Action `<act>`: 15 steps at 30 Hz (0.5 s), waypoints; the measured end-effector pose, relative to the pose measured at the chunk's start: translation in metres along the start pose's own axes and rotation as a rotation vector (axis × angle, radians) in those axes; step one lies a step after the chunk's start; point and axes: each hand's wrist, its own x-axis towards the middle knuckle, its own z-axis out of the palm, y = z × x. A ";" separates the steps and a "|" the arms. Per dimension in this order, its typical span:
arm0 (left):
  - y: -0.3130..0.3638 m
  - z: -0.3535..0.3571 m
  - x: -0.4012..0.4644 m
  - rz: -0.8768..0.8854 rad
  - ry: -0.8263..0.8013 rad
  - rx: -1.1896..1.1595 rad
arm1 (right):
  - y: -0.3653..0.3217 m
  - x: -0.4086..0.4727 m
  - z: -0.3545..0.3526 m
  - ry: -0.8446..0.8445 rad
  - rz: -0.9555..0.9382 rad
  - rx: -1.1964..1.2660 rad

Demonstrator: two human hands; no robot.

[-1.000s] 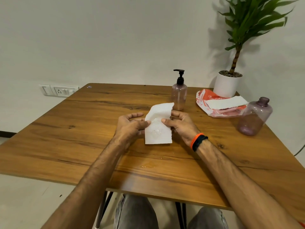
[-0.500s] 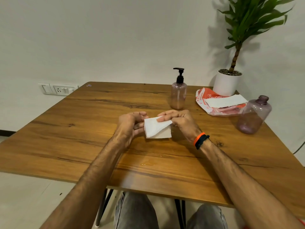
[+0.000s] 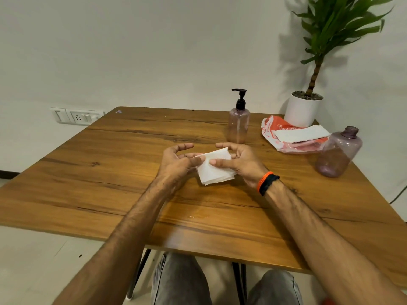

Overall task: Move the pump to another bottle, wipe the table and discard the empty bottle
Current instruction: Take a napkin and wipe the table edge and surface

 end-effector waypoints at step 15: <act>-0.034 -0.056 0.010 0.429 0.047 0.902 | -0.008 0.003 -0.004 0.405 -0.276 -0.945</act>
